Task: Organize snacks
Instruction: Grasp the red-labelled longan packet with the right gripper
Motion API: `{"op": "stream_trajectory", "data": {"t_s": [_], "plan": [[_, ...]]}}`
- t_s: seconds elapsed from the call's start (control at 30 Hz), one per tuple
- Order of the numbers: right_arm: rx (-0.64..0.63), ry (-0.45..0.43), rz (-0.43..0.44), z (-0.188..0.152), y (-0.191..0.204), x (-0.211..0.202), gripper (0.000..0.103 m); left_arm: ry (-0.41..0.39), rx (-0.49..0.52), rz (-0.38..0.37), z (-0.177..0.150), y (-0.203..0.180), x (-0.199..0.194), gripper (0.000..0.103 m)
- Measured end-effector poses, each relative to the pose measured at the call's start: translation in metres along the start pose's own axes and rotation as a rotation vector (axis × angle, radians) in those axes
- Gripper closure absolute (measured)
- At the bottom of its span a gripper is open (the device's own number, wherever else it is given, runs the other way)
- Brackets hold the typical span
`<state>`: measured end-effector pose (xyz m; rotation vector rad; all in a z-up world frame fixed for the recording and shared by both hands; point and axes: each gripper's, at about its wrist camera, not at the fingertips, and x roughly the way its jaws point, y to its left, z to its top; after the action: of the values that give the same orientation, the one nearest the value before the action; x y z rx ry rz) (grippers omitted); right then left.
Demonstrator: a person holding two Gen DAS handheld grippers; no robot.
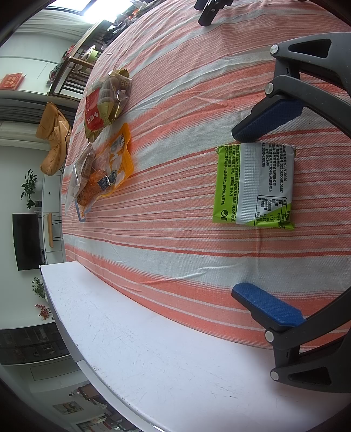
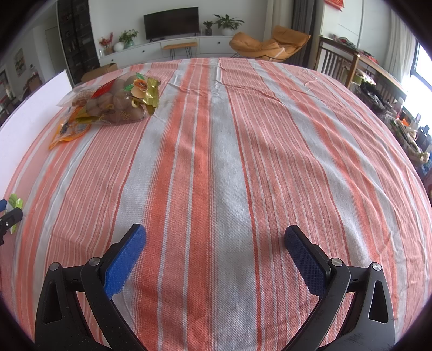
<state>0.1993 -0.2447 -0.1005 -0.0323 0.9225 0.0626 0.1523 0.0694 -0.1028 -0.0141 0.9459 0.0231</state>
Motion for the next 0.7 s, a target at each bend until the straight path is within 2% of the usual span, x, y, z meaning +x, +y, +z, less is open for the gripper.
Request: {"op": "stream_trajectory", "data": {"t_s": [0.4, 0.5, 0.53, 0.6, 0.63, 0.67, 0.7], "plan": [[0.001, 0.000, -0.003, 0.001, 0.000, 0.001, 0.000, 0.000, 0.000, 0.000, 0.000, 0.000, 0.001, 0.000], [0.007, 0.004, 0.000, 0.015, 0.005, 0.011, 0.000, 0.000, 0.000, 0.000, 0.000, 0.000, 0.000, 0.000], [-0.031, 0.020, 0.034, 0.023, 0.008, 0.016, 0.000, 0.000, 0.001, 0.000, 0.000, 0.000, 0.000, 0.000], [-0.182, 0.085, 0.231, 0.053, 0.019, 0.027, 0.002, 0.000, 0.001, 0.000, 0.000, 0.000, 0.000, 0.000], [-0.270, 0.109, 0.294, 0.070, 0.027, 0.027, 0.002, 0.000, 0.001, 0.000, 0.000, 0.000, 0.000, 0.000], [-0.369, 0.107, 0.300, 0.085, 0.039, 0.023, 0.002, 0.000, 0.001, 0.001, 0.000, 0.000, 0.000, 0.000], [-0.526, 0.080, 0.281, 0.100, 0.058, 0.015, 0.002, 0.000, 0.001, 0.000, 0.000, 0.000, 0.000, 0.000]]}}
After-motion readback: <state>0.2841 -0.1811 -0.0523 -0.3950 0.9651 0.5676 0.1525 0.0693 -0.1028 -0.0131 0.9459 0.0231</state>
